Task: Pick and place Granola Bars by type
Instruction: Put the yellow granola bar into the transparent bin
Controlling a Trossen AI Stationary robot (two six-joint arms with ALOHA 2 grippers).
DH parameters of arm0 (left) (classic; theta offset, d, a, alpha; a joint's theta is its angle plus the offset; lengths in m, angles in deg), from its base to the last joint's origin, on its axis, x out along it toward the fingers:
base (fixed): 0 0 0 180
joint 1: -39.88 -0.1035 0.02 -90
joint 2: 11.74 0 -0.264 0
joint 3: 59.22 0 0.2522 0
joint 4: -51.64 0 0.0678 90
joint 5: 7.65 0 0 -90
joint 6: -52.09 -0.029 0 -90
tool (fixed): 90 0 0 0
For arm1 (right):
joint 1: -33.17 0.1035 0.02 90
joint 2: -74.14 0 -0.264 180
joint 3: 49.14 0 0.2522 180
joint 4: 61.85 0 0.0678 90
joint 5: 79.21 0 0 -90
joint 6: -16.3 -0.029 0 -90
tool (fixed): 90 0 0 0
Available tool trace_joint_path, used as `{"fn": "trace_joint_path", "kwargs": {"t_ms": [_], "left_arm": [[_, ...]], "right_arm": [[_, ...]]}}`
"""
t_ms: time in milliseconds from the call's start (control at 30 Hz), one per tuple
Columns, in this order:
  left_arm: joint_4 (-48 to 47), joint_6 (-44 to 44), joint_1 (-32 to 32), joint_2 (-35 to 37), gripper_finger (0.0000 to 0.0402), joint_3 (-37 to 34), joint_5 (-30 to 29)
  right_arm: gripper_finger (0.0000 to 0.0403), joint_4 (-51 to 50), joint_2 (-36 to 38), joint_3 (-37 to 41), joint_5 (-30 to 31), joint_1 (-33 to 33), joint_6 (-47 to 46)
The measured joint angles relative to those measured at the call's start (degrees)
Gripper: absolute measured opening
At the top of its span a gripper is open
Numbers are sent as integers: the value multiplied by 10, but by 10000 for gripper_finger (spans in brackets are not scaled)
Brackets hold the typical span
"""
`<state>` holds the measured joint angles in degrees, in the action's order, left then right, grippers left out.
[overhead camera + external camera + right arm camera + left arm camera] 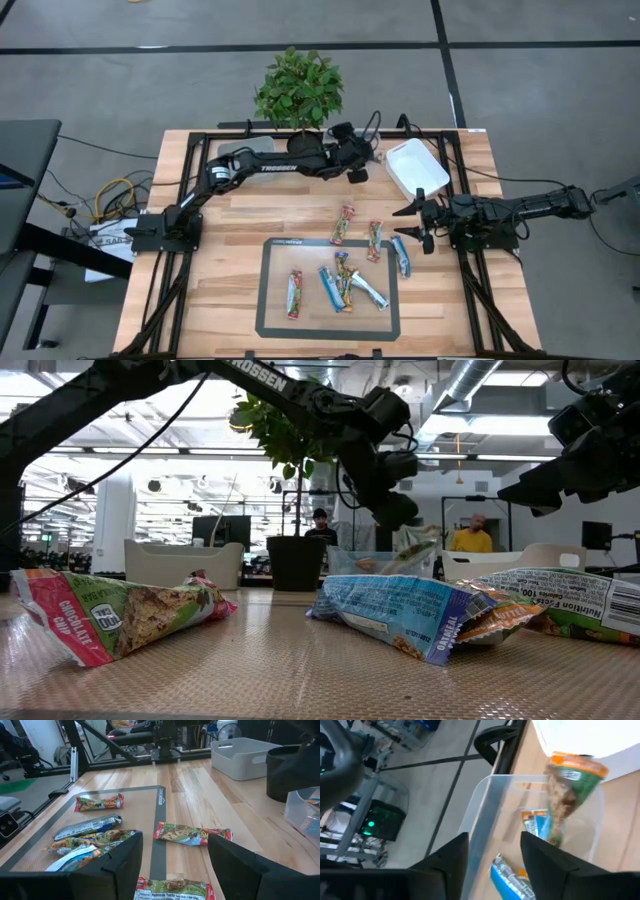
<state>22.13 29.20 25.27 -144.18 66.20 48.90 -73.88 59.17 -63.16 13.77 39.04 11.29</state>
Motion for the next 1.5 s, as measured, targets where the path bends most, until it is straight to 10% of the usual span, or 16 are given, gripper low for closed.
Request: {"fn": "trace_joint_path", "kwargs": {"t_ms": [633,1067,1500], "left_arm": [[-44,-50,81,30,204,1,77],[-238,159,191,52,204,-4,165],[-292,179,291,52,204,-9,162]], "right_arm": [[219,0,0,0,0,0,0],[219,0,0,0,0,0,0],[219,0,0,0,0,0,0]]}}
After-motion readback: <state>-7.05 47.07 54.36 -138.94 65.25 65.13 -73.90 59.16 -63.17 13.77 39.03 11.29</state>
